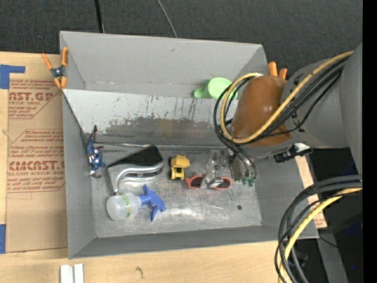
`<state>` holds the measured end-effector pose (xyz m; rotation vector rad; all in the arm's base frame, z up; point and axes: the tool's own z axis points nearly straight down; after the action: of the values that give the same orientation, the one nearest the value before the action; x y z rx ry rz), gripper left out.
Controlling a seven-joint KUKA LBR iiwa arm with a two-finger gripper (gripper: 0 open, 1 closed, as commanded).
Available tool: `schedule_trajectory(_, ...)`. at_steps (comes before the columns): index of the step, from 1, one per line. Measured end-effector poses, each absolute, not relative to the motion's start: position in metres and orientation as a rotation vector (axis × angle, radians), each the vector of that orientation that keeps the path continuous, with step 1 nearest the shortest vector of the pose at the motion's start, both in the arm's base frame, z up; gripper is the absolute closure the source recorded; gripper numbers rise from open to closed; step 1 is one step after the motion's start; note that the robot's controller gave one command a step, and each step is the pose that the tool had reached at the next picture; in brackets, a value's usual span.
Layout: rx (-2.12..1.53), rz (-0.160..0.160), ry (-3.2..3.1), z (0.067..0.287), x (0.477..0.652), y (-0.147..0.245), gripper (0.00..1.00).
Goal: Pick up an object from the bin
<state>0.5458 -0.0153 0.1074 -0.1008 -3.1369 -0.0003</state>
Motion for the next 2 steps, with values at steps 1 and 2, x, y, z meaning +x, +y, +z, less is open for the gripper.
schedule_trajectory(1,-0.1,0.0,-3.14,0.124,0.547,-0.015,1.0)
schedule_trajectory(2,-0.1,-0.001,-3.139,0.137,0.546,-0.015,1.0)
